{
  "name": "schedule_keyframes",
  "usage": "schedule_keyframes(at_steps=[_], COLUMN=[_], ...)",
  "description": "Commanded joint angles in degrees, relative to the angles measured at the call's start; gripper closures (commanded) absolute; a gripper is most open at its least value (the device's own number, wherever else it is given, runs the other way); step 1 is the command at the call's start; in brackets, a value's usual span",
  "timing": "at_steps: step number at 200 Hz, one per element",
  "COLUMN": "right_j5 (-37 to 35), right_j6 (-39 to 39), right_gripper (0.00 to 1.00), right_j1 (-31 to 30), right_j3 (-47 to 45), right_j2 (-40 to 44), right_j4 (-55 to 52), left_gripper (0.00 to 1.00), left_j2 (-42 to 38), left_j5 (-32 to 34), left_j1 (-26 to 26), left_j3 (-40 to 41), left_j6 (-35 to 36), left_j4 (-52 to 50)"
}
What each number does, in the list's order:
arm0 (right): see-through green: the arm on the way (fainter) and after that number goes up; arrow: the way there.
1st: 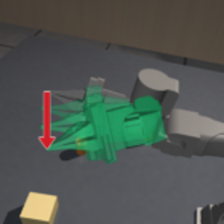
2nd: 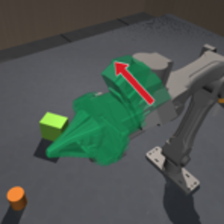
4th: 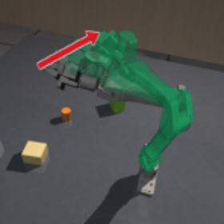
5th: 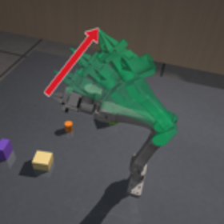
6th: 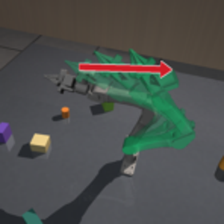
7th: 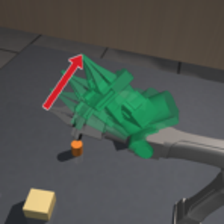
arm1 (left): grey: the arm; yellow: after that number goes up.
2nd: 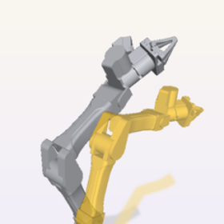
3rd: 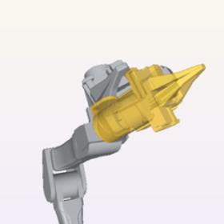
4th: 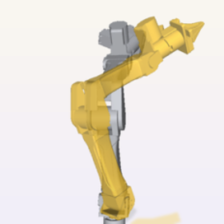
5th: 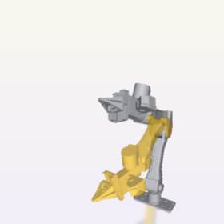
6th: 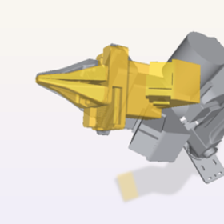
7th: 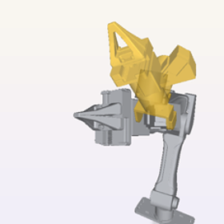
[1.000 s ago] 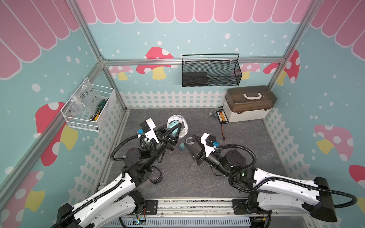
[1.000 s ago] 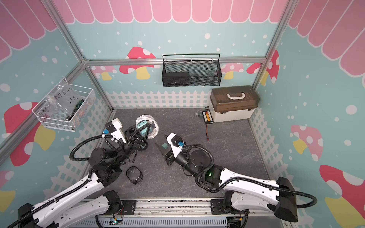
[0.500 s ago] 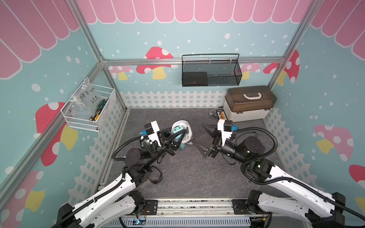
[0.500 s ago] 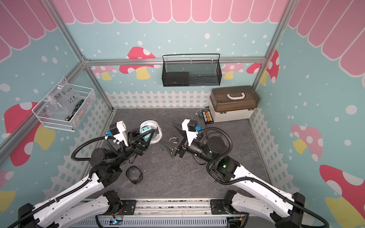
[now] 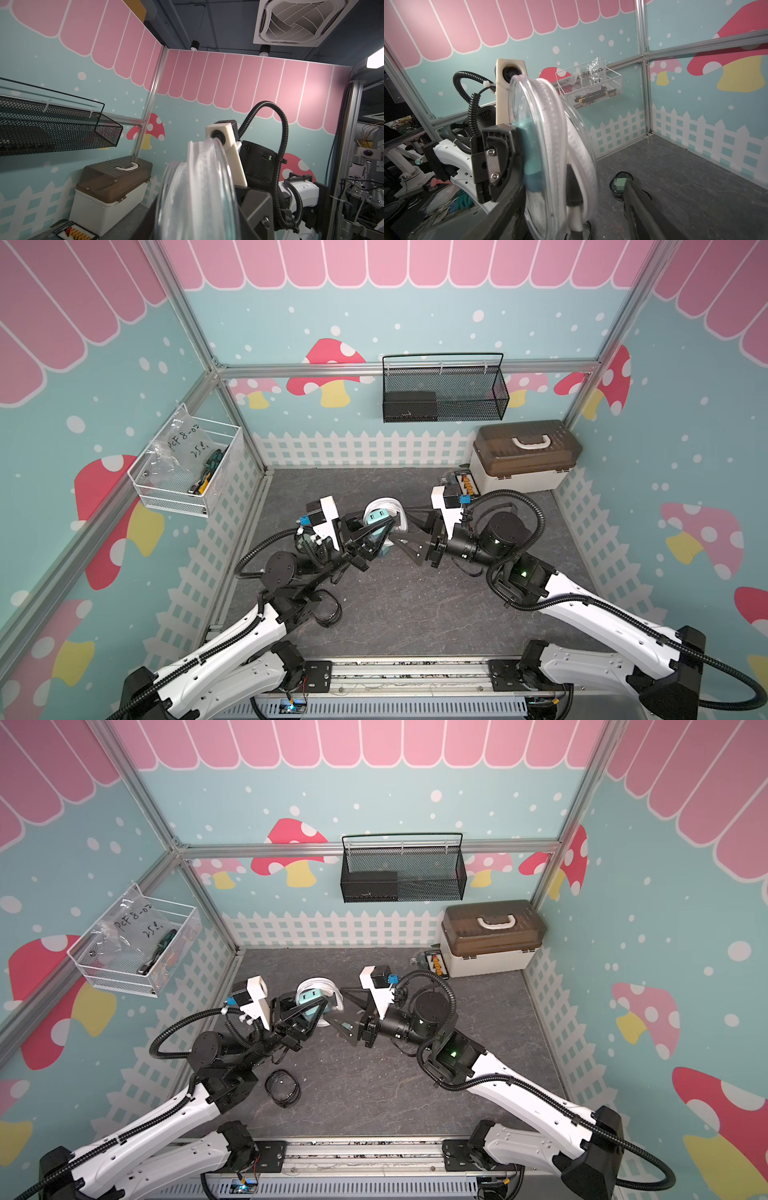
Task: Pack away charging kits
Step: Zip the zipper on the storage bag.
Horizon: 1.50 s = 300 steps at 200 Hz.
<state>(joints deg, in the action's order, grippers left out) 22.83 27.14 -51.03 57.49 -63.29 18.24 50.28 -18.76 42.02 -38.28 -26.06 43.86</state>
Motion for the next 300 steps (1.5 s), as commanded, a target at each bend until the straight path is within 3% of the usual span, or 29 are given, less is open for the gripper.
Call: schedule_keyframes(at_steps=[1,19,79,90,97,118,138,190,300], right_j5=[3.8,6.0,7.9,7.5,7.1,6.0,5.4,7.2,4.6], right_j6=[1.5,2.5,3.7,3.5,3.3,1.7,-0.7,-9.7,-15.2], right_gripper=[0.39,0.48,1.0,1.0,1.0,1.0,1.0,1.0,1.0], right_j1=[0.2,0.2,0.2,0.2,0.2,0.8,2.1,3.6,5.3], right_j3=[1.8,2.2,1.8,1.8,1.9,2.9,4.6,11.8,12.6], right_j2=[-0.7,-1.5,-1.8,-1.9,-2.0,-2.0,-2.0,-4.4,-2.4], right_j4=[4.2,5.9,8.2,8.2,8.1,5.5,1.6,-13.9,-23.9], left_gripper=[1.0,1.0,1.0,1.0,0.95,0.63,0.52,0.48,0.59], left_j2=[-0.6,-0.2,0.3,0.4,0.4,0.1,-1.0,-4.0,-5.3], left_j5=[-1.8,-2.1,-1.9,-2.1,-2.1,-2.9,-4.5,-6.2,-5.4], left_j1=[-0.4,-0.4,-0.4,-0.4,-0.4,-0.4,-0.4,-0.5,-1.4], left_j3=[-1.4,-1.7,-2.3,-2.6,-2.7,-3.2,-4.0,-4.9,-6.3], left_j6=[-1.5,-1.9,-2.7,-3.0,-3.1,-3.2,-3.0,-1.4,-0.7], left_j4=[3.5,4.0,4.7,4.3,3.7,1.4,-2.8,-11.4,-16.4])
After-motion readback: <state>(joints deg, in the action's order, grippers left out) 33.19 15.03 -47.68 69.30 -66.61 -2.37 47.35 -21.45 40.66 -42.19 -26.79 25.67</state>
